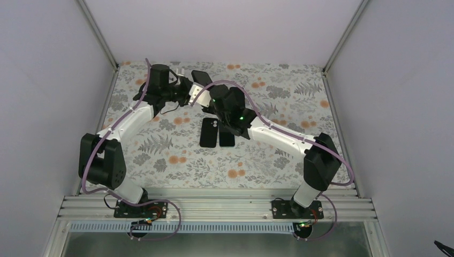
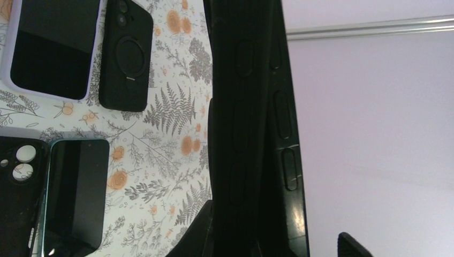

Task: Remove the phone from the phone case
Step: Remove the phone case from the phone.

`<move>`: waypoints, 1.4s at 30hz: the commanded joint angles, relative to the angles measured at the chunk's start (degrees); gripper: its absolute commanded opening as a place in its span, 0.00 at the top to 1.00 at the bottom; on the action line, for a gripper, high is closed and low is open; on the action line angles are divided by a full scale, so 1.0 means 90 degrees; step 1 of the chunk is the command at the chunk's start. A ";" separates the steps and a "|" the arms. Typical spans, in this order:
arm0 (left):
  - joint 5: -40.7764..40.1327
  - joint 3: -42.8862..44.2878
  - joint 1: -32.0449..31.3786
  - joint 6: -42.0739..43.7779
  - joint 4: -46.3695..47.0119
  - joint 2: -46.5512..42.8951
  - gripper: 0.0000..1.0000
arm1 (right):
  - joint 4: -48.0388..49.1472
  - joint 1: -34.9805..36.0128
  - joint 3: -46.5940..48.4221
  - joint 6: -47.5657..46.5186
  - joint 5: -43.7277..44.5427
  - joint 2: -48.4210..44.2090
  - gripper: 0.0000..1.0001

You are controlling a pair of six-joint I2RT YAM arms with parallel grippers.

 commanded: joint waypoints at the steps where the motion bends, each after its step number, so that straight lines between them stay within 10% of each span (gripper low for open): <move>1: 0.0356 0.0056 0.0000 0.0015 0.0351 -0.0140 0.98 | 0.0109 -0.0063 -0.0024 -0.0185 0.0544 0.0133 0.68; 6: 0.0307 0.0041 -0.0004 0.0131 0.0226 -0.0177 0.98 | -0.0077 -0.0058 0.0090 -0.0075 0.0453 0.0044 0.96; 42: -0.0062 -0.0308 0.0664 0.2446 -0.0756 -0.0330 0.98 | -0.1600 -0.0478 0.1208 0.1267 -0.0986 -0.1178 0.96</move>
